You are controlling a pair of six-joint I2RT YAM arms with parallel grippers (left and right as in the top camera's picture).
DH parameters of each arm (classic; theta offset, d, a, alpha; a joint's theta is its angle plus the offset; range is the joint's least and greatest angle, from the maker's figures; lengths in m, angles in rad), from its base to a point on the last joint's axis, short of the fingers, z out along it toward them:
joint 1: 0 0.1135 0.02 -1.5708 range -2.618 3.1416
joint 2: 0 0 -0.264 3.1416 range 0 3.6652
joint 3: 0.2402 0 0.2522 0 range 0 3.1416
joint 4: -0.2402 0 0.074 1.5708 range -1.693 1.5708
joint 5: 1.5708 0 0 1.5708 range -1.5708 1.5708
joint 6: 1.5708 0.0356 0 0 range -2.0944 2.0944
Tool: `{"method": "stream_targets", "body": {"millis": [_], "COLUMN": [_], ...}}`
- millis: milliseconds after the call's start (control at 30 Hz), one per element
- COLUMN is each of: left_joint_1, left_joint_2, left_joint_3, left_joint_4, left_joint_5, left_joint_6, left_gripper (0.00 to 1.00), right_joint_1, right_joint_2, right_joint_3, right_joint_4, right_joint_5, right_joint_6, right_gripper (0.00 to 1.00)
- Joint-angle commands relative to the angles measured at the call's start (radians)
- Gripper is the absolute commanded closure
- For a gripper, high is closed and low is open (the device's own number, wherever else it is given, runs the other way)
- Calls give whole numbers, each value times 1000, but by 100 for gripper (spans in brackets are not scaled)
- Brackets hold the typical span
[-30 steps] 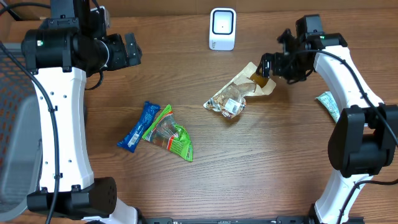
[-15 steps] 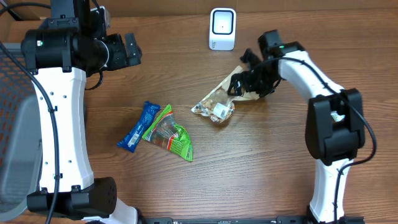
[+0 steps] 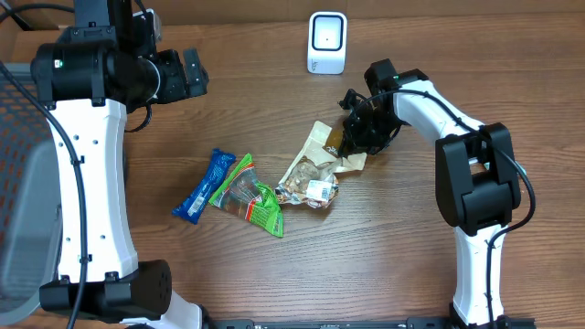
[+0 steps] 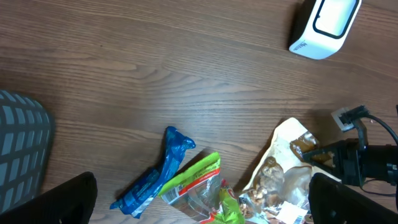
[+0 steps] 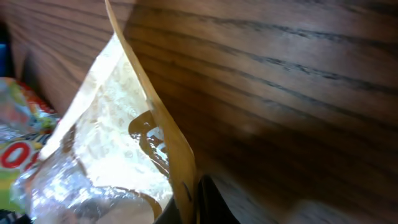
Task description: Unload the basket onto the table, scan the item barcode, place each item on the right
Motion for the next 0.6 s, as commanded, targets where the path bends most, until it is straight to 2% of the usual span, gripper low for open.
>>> {"method": "stream_targets", "body": {"millis": [0, 167, 367, 567], "left_joint_1": [0, -1, 0, 0], "left_joint_2": [2, 2, 2, 2], "left_joint_3": [14, 14, 14, 14], "left_joint_4": [0, 0, 0, 0], "left_joint_5": [3, 3, 3, 3], "left_joint_6": [-6, -6, -6, -6], "left_gripper": [0, 0, 0, 0], "right_joint_1": [-30, -44, -10, 77], "right_joint_2": [-25, -124, -251, -335], "right_joint_3": [40, 98, 140, 140], "right_joint_4": [5, 18, 89, 194], "right_joint_5": [-74, -15, 291, 642], "right_joint_6": [-8, -1, 103, 109], "right_gripper": [96, 96, 96, 96]}}
